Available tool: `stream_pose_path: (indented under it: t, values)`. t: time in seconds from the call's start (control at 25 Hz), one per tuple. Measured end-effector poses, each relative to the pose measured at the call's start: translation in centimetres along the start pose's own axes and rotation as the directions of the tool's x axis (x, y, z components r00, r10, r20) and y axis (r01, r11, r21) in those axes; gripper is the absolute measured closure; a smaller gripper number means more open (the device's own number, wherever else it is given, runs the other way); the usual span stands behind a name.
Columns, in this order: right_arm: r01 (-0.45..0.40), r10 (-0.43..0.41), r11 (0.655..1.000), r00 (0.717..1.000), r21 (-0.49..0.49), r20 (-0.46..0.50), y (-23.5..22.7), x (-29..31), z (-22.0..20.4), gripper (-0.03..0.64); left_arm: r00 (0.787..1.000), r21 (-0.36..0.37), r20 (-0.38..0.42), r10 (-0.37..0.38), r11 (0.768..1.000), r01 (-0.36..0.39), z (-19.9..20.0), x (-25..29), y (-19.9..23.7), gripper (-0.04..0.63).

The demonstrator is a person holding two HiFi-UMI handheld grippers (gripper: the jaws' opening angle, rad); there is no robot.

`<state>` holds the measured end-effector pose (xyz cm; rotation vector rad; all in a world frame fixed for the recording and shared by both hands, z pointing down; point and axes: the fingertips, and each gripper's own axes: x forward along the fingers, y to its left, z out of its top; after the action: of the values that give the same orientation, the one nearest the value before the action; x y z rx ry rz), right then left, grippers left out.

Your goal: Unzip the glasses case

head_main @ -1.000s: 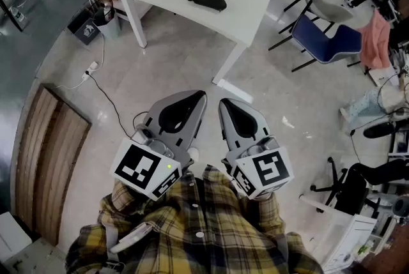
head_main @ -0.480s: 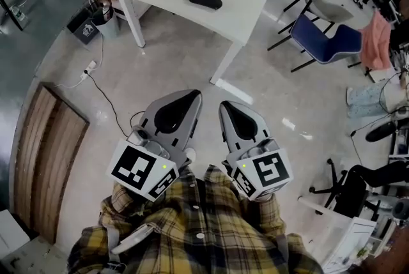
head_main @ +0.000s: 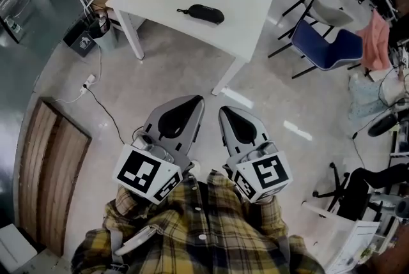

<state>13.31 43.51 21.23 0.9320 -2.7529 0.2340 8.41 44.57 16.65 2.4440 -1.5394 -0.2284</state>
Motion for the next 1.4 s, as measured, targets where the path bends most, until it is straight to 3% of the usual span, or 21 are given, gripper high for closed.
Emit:
stream_pose_path:
  t: [0.32, 0.6, 1.0, 1.4]
  values:
    - [0.046, -0.045, 0.999, 0.999, 0.006, -0.012, -2.2, 11.1, 3.3, 0.618, 0.998, 0.010, -0.019, -0.053, 0.999, 0.053, 3.6, 4.9, 10.4, 0.591]
    - [0.141, -0.140, 0.989, 0.990, 0.040, -0.020, -5.0, 18.7, 5.3, 0.618, 0.992, 0.012, -0.061, -0.110, 0.994, 0.110, 5.3, 8.1, 18.2, 0.591]
    - [0.216, -0.207, 0.971, 0.975, 0.105, -0.085, -9.5, 24.7, 4.4, 0.618, 0.976, -0.035, -0.133, -0.172, 0.985, 0.169, 4.1, 14.0, 23.4, 0.591]
    - [0.210, -0.200, 0.973, 0.975, 0.097, -0.101, -19.7, 31.5, 6.0, 0.618, 0.974, -0.031, -0.139, -0.176, 0.984, 0.174, 4.5, 25.6, 27.7, 0.591]
